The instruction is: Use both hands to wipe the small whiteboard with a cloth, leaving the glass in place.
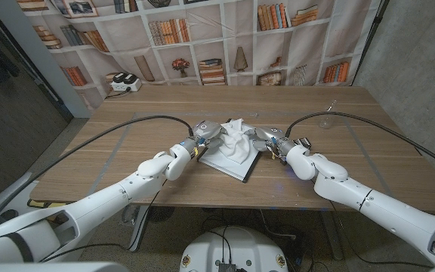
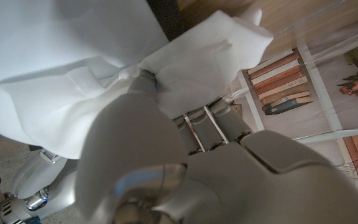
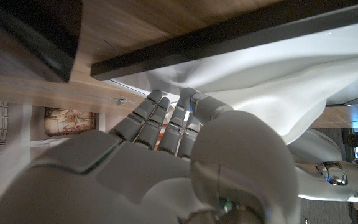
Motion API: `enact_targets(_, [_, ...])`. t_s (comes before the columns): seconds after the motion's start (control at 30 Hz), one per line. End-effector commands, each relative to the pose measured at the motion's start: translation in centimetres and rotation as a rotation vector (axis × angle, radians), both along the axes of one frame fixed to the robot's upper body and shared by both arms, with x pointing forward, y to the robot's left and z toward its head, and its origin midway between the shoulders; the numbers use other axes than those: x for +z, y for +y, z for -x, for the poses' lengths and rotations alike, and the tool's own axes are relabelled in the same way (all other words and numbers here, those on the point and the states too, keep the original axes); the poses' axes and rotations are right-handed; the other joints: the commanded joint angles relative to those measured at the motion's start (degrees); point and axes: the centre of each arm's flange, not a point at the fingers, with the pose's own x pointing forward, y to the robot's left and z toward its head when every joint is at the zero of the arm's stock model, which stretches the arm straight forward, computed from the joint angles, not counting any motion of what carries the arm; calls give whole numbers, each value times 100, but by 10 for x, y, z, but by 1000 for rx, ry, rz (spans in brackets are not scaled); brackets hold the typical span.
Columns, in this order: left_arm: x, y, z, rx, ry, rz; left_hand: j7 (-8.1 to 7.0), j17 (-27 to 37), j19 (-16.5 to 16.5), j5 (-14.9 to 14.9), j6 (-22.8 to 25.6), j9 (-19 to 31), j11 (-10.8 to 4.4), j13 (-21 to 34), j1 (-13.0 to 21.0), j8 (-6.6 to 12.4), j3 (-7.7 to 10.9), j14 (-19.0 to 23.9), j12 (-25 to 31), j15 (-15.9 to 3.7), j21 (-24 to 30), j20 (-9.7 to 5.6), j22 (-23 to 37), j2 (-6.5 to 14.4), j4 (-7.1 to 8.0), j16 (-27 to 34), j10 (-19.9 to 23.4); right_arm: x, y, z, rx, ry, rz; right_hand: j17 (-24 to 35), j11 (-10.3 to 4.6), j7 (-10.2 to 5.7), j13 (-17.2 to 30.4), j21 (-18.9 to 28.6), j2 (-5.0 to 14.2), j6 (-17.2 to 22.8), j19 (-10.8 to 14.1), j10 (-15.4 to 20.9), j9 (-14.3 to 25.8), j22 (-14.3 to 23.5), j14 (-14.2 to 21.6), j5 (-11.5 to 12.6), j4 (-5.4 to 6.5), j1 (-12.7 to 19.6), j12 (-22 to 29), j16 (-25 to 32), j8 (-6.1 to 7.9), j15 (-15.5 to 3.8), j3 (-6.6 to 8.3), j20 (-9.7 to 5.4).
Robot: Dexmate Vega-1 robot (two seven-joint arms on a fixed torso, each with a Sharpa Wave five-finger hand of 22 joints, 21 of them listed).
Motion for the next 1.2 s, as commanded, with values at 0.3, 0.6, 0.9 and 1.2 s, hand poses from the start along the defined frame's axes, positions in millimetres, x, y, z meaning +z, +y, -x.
enact_targets(0.3, [-29, 8, 56, 6, 59, 35, 12, 32, -3, 9, 75, 16, 6, 29, 5, 19, 4, 21, 25, -340, 65, -152, 22, 6, 31, 45, 35, 0, 1, -4, 14, 5, -7, 6, 16, 4, 18, 38, -22, 43, 66, 30, 7, 37, 54, 22, 5, -22, -21, -9, -9, -558, 52, -654])
enact_targets(0.6, [-34, 10, 77, 10, 63, 77, 17, 33, 5, 7, 84, 16, 3, 32, 5, 15, 4, 23, 24, -341, 75, -153, 21, 4, 32, 47, 42, 1, 2, -5, 25, 6, -3, 6, 12, 5, 19, 38, -25, 47, 69, 39, 7, 37, 58, 25, 4, -29, -23, -10, -10, -550, 64, -652])
enact_targets(0.9, [-27, 16, 77, 57, 35, 63, 29, 29, 1, 7, 81, 16, 5, 38, 15, 6, 8, 27, 23, -346, 82, -158, 20, 3, 27, 47, 43, -3, 0, -5, 24, 13, -13, 6, 28, 1, 19, 36, -28, 53, 68, 51, 8, 36, 59, 28, 3, -38, -24, -12, -10, -549, 78, -647])
enact_targets(1.2, [-16, 12, 54, 54, -3, 62, 14, 24, -11, 4, 98, 16, 6, 36, 16, 3, 7, 18, 15, -343, 86, -152, 19, -4, 27, 40, 42, -3, -3, -5, 15, 12, -21, 6, 20, -5, 19, 36, -30, 53, 73, 56, 8, 37, 67, 31, 3, -47, -28, -12, -13, -549, 90, -647])
